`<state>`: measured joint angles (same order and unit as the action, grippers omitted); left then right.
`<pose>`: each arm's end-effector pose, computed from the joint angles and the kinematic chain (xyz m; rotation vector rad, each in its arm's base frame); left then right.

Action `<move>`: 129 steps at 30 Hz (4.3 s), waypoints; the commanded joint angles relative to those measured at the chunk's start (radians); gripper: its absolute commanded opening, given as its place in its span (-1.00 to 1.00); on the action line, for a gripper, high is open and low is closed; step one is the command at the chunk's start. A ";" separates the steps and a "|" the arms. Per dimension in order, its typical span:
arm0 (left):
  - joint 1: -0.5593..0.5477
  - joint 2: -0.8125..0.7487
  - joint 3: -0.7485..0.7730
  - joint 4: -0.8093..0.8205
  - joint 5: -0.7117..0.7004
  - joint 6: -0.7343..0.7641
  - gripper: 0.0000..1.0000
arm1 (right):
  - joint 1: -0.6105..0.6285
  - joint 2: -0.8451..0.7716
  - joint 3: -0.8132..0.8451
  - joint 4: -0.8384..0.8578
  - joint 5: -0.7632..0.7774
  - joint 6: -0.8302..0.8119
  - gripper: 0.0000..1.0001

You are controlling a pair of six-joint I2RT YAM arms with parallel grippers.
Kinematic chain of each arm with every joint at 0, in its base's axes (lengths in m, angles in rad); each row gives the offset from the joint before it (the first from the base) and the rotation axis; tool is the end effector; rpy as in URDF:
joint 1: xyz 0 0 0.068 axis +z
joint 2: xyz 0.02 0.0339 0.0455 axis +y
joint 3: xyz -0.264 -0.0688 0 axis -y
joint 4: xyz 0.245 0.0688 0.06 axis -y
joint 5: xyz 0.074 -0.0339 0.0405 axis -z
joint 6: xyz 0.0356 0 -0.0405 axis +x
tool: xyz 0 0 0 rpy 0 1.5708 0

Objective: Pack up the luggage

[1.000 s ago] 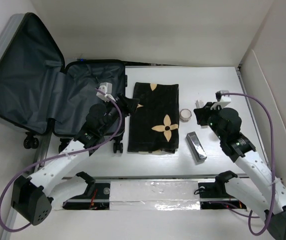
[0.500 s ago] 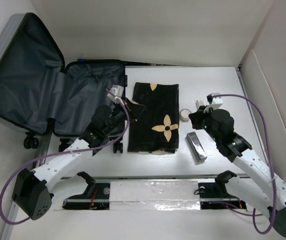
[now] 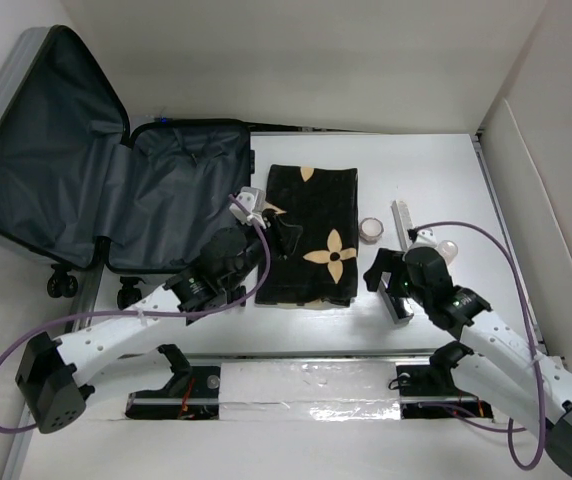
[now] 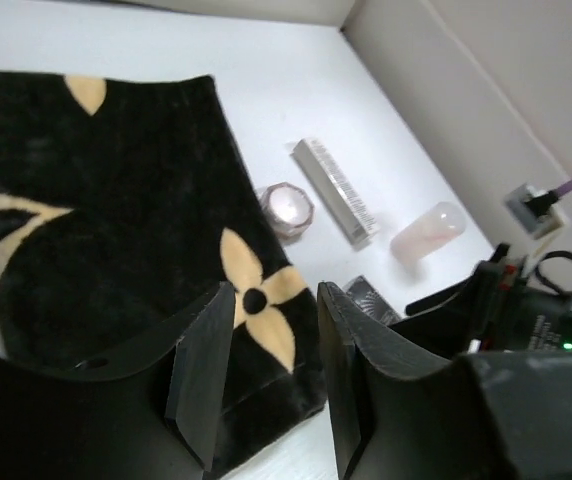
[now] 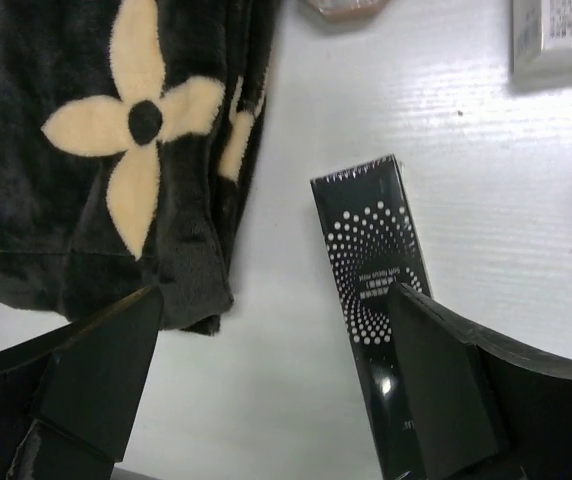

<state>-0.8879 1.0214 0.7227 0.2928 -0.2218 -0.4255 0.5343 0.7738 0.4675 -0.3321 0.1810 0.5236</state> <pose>0.1592 -0.1833 0.3233 0.1981 1.6300 -0.8466 0.1499 0.0813 0.2164 0.0896 2.2230 0.3902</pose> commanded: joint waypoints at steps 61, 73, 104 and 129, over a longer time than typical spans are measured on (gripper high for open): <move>0.092 -0.770 -0.333 0.327 -0.027 -0.053 -0.21 | 0.270 1.259 1.262 0.680 -0.432 0.328 0.72; 0.092 -0.589 -0.322 0.347 0.061 -0.044 -0.21 | 0.027 0.627 0.654 0.224 0.289 -0.031 -1.00; 0.092 -0.412 -0.364 0.428 0.231 -0.075 -0.27 | -0.480 0.486 0.327 -0.044 0.402 0.012 0.83; 0.092 -0.536 -0.370 0.350 0.092 -0.029 -0.22 | 0.022 0.410 0.624 0.249 -0.017 0.003 -0.28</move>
<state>-0.8005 0.5426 0.3641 0.6247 -0.0841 -0.4847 0.4397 1.0859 0.9760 -0.2543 0.3061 0.5159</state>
